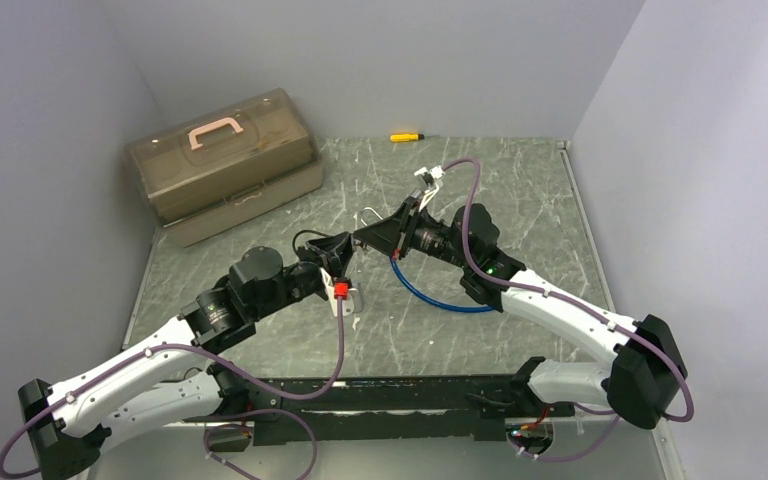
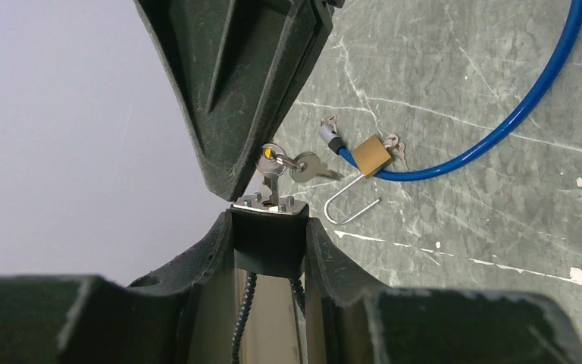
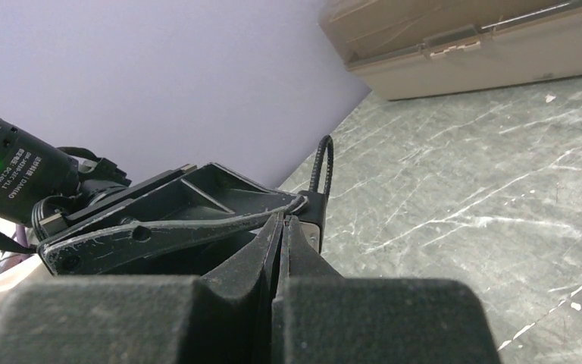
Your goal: Unlock with the key
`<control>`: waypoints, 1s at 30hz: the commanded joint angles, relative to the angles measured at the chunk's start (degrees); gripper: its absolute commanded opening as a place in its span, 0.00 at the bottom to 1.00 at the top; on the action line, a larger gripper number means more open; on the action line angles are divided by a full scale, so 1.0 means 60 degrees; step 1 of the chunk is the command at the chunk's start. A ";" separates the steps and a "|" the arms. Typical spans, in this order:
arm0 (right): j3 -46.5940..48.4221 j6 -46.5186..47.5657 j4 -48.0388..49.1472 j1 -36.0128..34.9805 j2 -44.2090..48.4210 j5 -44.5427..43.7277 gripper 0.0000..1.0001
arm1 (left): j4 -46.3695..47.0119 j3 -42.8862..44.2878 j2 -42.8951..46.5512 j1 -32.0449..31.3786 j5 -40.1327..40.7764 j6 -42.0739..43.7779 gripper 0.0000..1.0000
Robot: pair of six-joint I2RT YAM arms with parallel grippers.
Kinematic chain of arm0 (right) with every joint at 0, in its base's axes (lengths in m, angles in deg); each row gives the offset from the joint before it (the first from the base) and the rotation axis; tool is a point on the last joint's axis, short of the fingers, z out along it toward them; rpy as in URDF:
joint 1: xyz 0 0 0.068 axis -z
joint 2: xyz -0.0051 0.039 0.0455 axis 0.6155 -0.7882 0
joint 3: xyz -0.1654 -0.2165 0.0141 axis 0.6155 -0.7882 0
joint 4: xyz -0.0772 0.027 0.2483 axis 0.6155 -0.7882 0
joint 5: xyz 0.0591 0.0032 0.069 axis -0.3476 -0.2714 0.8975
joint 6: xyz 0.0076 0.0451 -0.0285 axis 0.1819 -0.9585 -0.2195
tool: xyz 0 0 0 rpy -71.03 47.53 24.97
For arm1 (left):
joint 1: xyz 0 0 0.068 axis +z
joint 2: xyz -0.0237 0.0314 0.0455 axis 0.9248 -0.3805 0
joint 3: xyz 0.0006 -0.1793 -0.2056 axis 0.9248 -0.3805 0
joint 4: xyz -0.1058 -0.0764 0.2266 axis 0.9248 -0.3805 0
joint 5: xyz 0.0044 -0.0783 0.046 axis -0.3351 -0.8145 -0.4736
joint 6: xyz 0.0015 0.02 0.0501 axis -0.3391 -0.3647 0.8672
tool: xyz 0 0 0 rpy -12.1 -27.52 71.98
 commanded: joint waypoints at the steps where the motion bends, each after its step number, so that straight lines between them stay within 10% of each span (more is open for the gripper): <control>1: 0.0514 0.0372 -0.0020 -0.0333 -0.0070 -0.0040 0.00 | 0.1041 0.0171 -0.0023 -0.0181 -0.0693 -0.0174 0.00; 24: 0.0922 0.0520 -0.0414 -0.0218 -0.0161 0.0003 0.00 | 0.1068 0.0113 0.0116 -0.0178 -0.0591 -0.0615 0.00; 30: 0.1905 0.1542 -0.1936 0.0132 0.0400 -0.0410 0.28 | 0.0609 0.0073 0.0115 -0.0185 -0.0564 -0.0822 0.00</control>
